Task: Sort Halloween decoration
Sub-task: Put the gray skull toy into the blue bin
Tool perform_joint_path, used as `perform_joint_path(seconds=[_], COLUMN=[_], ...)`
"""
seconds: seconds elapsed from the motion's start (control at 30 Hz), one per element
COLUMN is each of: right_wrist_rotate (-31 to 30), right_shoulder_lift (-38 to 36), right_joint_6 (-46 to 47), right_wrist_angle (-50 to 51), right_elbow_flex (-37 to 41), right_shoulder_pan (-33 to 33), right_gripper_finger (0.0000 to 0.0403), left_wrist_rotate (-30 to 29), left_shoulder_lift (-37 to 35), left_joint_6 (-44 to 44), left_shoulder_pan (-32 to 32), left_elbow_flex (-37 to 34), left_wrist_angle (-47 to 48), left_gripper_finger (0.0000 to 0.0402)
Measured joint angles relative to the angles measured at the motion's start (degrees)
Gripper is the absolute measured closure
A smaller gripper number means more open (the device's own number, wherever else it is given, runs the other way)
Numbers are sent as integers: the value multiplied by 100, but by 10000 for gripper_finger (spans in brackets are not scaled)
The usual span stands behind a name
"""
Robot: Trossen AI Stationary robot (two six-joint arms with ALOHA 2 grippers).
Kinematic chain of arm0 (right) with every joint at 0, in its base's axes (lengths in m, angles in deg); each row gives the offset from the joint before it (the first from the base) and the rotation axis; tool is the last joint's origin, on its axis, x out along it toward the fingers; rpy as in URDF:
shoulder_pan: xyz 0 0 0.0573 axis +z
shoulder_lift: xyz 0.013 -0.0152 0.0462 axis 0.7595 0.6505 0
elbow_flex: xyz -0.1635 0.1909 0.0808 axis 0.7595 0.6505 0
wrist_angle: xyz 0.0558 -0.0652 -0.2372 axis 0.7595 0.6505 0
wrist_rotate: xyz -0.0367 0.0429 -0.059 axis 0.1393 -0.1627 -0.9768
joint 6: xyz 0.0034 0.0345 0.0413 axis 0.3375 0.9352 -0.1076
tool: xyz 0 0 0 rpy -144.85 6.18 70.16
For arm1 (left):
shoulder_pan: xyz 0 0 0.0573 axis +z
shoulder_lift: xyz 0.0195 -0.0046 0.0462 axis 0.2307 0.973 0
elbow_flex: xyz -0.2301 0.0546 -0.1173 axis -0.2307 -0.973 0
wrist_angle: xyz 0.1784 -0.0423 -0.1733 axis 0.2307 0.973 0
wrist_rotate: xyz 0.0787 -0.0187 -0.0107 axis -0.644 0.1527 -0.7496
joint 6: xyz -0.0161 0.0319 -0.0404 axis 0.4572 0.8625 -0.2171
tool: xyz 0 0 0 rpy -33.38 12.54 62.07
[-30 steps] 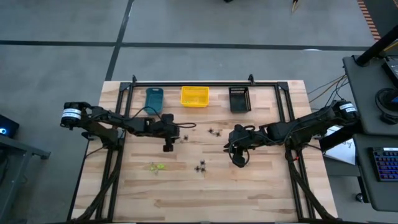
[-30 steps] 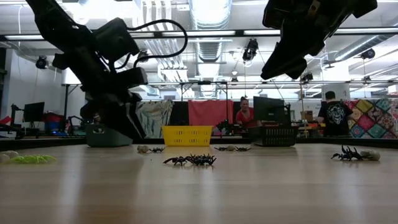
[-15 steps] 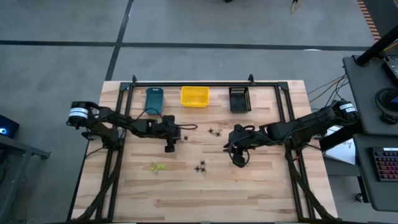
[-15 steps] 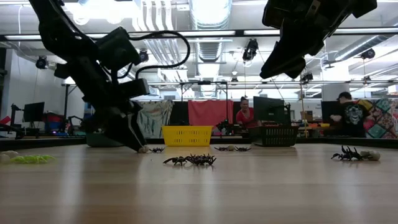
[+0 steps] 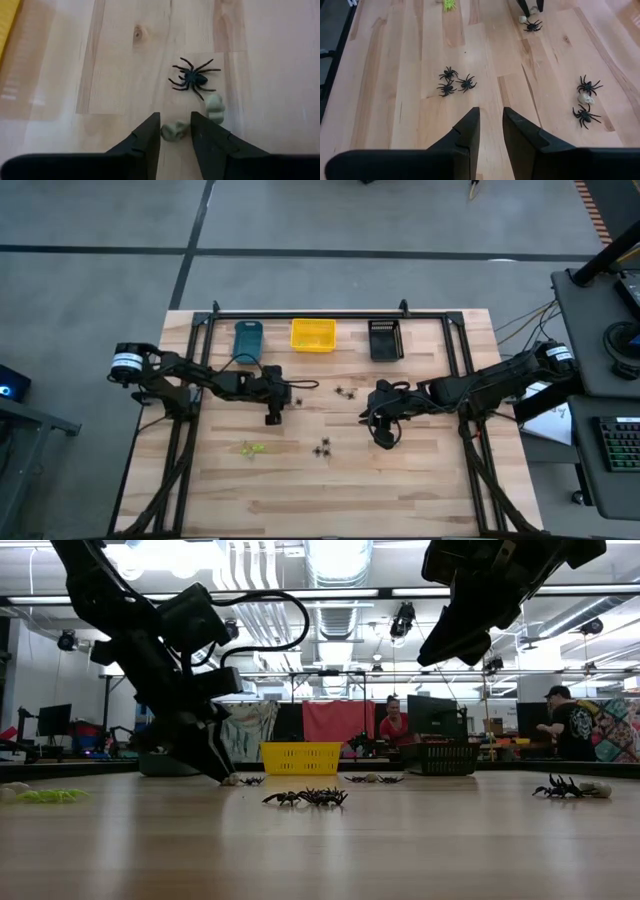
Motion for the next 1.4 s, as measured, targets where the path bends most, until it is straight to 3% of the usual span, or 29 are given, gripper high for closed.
perform_joint_path(seconds=[0.33, 0.53, 0.8, 0.93, 1.13, 1.4], right_wrist_rotate=[0, 0, 0, 2, 2, 2], right_shoulder_lift=[0, 0, 0, 0, 0, 0], right_joint_6=[4, 7, 7, 7, 7, 9], right_wrist_angle=[-30, -33, -100, -162, -177, -184], right_elbow_flex=[0, 0, 0, 0, 2, 1], right_shoulder_pan=[0, 0, 0, 0, 0, 0], right_gripper_finger=[328, 328, 328, 328, 328, 328], left_wrist_rotate=[-52, -47, -38, -497, -754, -316], left_shoulder_lift=[-89, -313, -1354, -2021, -2623, -2287], left_joint_6=[-51, -102, -123, -22, 50, -142], left_shoulder_pan=[4, 4, 110, 364, 1514, 3725], left_elbow_flex=[-5, -13, 397, 689, 1119, 1270], left_wrist_angle=[110, 248, 1352, 2160, 2872, 3373], left_gripper_finger=[392, 395, 395, 395, 396, 398])
